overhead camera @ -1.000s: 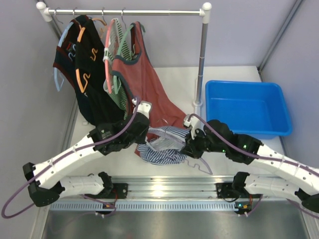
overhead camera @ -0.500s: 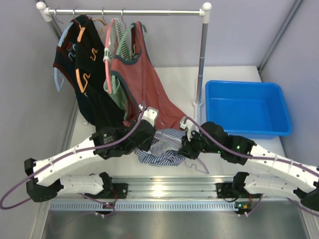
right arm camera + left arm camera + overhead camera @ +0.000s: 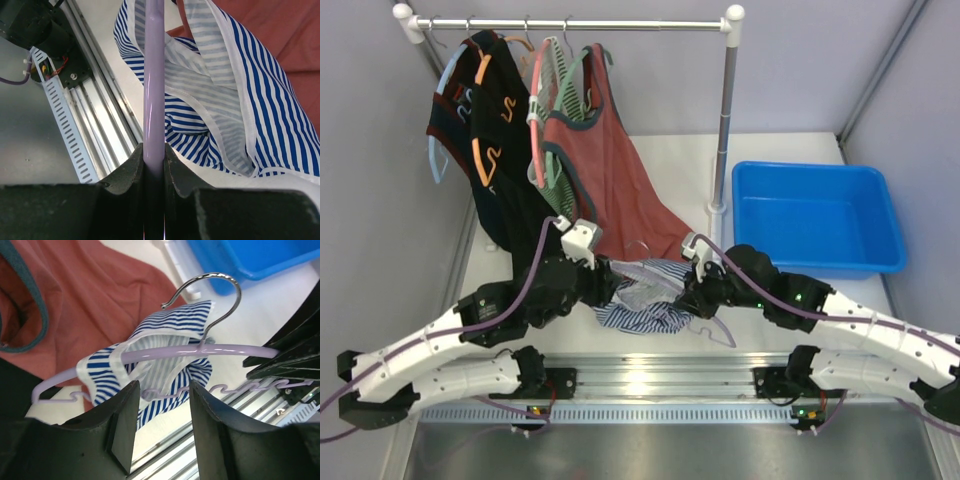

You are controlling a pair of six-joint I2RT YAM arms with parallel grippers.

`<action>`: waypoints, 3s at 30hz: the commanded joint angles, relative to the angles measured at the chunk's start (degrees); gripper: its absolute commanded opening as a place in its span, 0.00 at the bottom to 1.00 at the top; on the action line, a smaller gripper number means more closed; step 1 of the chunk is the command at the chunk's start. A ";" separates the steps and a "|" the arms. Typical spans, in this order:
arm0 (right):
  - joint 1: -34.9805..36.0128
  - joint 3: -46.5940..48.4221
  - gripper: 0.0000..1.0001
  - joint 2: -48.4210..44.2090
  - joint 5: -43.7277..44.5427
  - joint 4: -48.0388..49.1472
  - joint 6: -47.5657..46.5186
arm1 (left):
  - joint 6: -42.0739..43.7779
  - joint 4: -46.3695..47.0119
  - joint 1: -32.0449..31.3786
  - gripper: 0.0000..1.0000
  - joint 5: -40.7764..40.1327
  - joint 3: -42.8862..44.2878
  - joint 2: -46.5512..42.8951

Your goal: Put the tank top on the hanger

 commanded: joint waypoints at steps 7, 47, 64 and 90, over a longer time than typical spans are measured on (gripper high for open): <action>0.83 0.43 0.00 1.36 -2.56 11.20 -0.65 | 4.30 22.09 -0.36 0.50 1.66 -7.92 -0.37; 0.83 1.05 0.02 4.53 -3.27 10.85 0.40 | 9.57 36.78 -2.73 0.00 -5.20 -18.12 0.69; -8.03 3.69 0.55 -2.94 22.32 -7.87 17.18 | 9.75 32.11 -3.35 0.00 -6.26 -19.35 -4.14; -16.31 -9.06 0.47 16.21 2.80 13.48 17.81 | 10.36 32.29 -3.79 0.00 -5.90 -18.82 -3.62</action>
